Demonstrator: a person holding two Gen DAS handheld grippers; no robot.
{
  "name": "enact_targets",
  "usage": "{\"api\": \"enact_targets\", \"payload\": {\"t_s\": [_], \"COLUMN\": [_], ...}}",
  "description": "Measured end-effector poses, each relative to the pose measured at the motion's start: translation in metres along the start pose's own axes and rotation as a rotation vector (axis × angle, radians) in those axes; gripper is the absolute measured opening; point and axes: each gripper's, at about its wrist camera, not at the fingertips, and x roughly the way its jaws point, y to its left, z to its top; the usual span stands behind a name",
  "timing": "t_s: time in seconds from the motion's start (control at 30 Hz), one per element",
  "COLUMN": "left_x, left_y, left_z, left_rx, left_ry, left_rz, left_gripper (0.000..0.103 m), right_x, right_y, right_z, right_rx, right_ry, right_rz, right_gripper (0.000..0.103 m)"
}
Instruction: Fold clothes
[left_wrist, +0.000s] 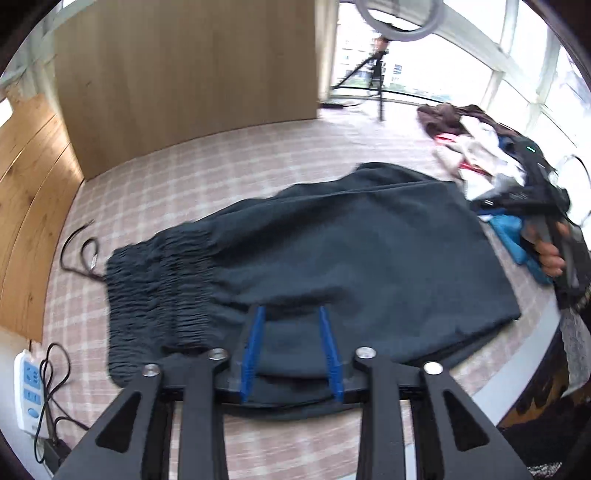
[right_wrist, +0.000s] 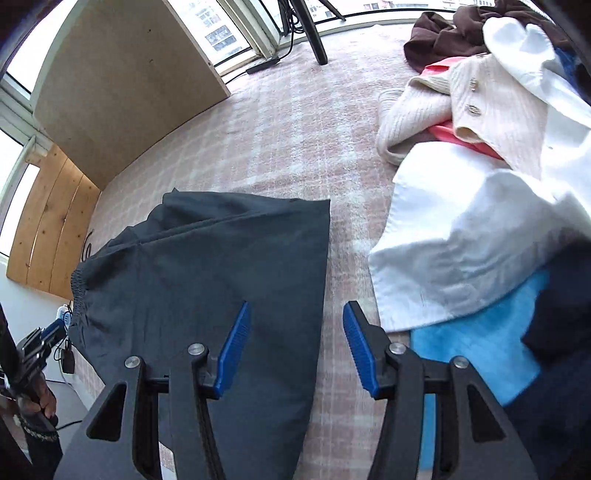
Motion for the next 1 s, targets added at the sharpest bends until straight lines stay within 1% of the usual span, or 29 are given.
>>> {"api": "enact_targets", "payload": {"t_s": [0.03,0.07,0.1,0.17,0.2,0.23,0.3,0.37,0.4,0.47,0.5,0.57,0.6,0.63,0.67,0.7,0.73,0.77,0.8,0.87,1.0], "left_x": [0.002,0.007,0.012,0.027,0.037,0.047,0.066,0.083,0.091,0.105,0.106,0.107,0.108,0.108,0.107,0.105,0.102,0.100,0.097,0.085,0.042], "left_y": [-0.032,-0.064,-0.094,-0.149,-0.174,-0.197,-0.233,-0.261,-0.269,-0.283,-0.284,-0.280,-0.278,-0.275,-0.274,-0.274,-0.274,-0.273,-0.273,-0.264,-0.229], "left_z": [0.001,0.001,0.002,0.003,0.002,0.002,0.000,-0.005,-0.009,-0.017,-0.019,-0.019,-0.018,-0.017,-0.017,-0.016,-0.014,-0.013,-0.012,-0.007,0.002], "left_rx": [0.039,0.071,0.091,0.113,0.127,0.148,0.189,0.231,0.257,0.303,0.297,0.257,0.235,0.218,0.213,0.219,0.219,0.218,0.218,0.168,0.019], "left_ry": [-0.014,-0.025,-0.032,-0.016,0.001,0.017,0.042,0.081,0.104,0.146,0.137,0.144,0.145,0.145,0.135,0.123,0.123,0.124,0.125,0.116,0.045], "left_rz": [-0.026,-0.067,-0.109,-0.180,-0.199,-0.203,-0.183,-0.151,-0.115,-0.041,-0.028,-0.023,-0.034,-0.051,-0.052,-0.054,-0.062,-0.071,-0.081,-0.119,-0.225], "left_gripper": [0.058,0.071,0.077,0.077,0.077,0.077,0.077,0.077,0.077,0.077,0.080,0.081,0.078,0.075,0.065,0.044,0.033,0.013,0.008,0.005,0.005], "right_x": [0.005,0.009,0.014,0.018,0.019,0.020,0.022,0.024,0.026,0.029,0.030,0.032,0.033,0.035,0.037,0.040,0.041,0.042,0.039,0.030,0.013], "right_y": [-0.003,-0.006,-0.008,-0.009,-0.009,-0.008,-0.007,-0.005,-0.004,-0.004,-0.005,-0.007,-0.007,-0.007,-0.006,-0.007,-0.008,-0.009,-0.006,0.003,0.021], "right_z": [0.007,0.013,0.019,0.028,0.031,0.035,0.038,0.040,0.041,0.042,0.043,0.045,0.047,0.047,0.048,0.048,0.048,0.048,0.049,0.051,0.055], "right_rx": [-0.006,-0.011,-0.018,-0.044,-0.053,-0.060,-0.074,-0.091,-0.100,-0.111,-0.106,-0.089,-0.083,-0.081,-0.082,-0.076,-0.059,-0.039,-0.027,-0.009,0.028], "right_ry": [0.012,0.024,0.036,0.041,0.043,0.046,0.057,0.068,0.072,0.080,0.079,0.082,0.082,0.090,0.100,0.117,0.125,0.129,0.125,0.113,0.088], "right_rz": [0.020,0.041,0.058,0.090,0.104,0.117,0.152,0.174,0.178,0.190,0.202,0.224,0.231,0.234,0.236,0.237,0.244,0.253,0.262,0.279,0.313], "right_gripper": [0.051,0.051,0.051,0.051,0.051,0.051,0.051,0.051,0.051,0.051,0.051,0.051,0.050,0.045,0.037,0.018,0.011,0.011,0.008,0.008,0.007]}}
